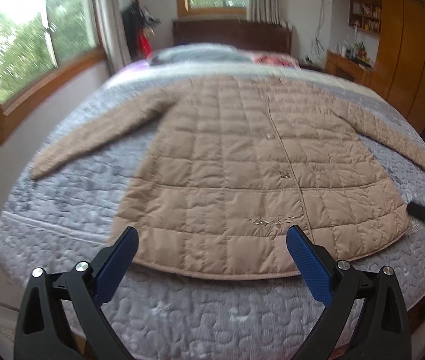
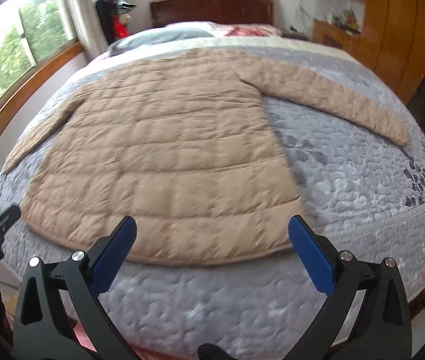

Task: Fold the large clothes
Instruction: 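Grasp the coat sleeve cuff with the right tool and fold it across the body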

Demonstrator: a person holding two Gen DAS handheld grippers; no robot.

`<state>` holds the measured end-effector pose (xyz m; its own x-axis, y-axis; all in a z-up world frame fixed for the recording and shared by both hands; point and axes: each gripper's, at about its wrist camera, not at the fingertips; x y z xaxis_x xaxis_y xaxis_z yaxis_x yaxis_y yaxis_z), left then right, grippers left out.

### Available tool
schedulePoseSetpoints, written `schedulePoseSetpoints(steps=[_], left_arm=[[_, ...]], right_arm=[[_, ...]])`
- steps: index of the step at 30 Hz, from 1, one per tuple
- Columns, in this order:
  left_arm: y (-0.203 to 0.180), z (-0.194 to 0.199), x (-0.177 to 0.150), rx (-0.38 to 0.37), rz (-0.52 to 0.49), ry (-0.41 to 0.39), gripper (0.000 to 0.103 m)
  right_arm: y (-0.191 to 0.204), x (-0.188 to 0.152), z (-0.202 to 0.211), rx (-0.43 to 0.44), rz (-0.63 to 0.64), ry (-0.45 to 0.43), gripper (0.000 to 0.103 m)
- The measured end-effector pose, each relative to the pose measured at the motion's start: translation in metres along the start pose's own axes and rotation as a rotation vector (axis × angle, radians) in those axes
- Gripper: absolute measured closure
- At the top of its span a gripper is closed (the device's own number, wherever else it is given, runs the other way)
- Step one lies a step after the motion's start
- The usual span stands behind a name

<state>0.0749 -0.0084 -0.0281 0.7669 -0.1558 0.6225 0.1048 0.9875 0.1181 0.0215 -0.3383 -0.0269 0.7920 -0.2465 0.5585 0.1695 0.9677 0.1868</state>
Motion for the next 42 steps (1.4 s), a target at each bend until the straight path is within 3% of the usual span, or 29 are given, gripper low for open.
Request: schedulePoseSetpoints(steps=[4,8,12,17,24,32,39,40,42], left_arm=[[-0.017,-0.030,0.034,-0.053,-0.039,0.070,0.005],[-0.052,-0.054,0.090,-0.049,-0.123,0.065,0.005],[-0.091,-0.081,0.145,-0.100,-0.146,0.064,0.005],[-0.156,-0.123,0.204,-0.146,-0.204,0.064,0.005],[-0.216,-0.172,0.238,-0.222,-0.205,0.131,0.006],[-0.246,-0.220,0.254,-0.262,-0.181,0.207,0.013],[-0.250,-0.254,0.252,-0.292,-0.154,0.271,0.027],[-0.248,-0.259,0.251,-0.297,-0.141,0.281,0.030],[-0.244,-0.266,0.250,-0.307,-0.113,0.291,0.033]], right_arm=[[-0.051,0.039,0.001,0.010,-0.093,-0.017,0.003],[-0.124,0.089,0.001,-0.002,-0.207,-0.066,0.003],[-0.209,0.124,-0.011,-0.013,-0.345,-0.049,0.003],[-0.301,0.140,-0.025,-0.090,-0.462,-0.042,0.003],[-0.402,0.129,-0.048,-0.148,-0.627,0.000,0.003],[-0.452,0.120,-0.078,-0.055,-0.704,0.023,0.003],[-0.453,0.128,-0.086,-0.044,-0.676,0.011,0.003],[-0.453,0.130,-0.089,-0.047,-0.670,0.012,0.005],[-0.450,0.133,-0.089,-0.048,-0.655,0.012,0.018]])
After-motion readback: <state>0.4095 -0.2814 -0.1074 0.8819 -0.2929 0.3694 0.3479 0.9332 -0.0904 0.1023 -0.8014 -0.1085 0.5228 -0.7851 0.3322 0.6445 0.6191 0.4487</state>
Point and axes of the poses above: each gripper's, at about its wrist camera, not at the fingertips, and z roughly against the way its jaws point, y to its left, x to its top, and after that the axes turned 8 degrees about x, right-handed
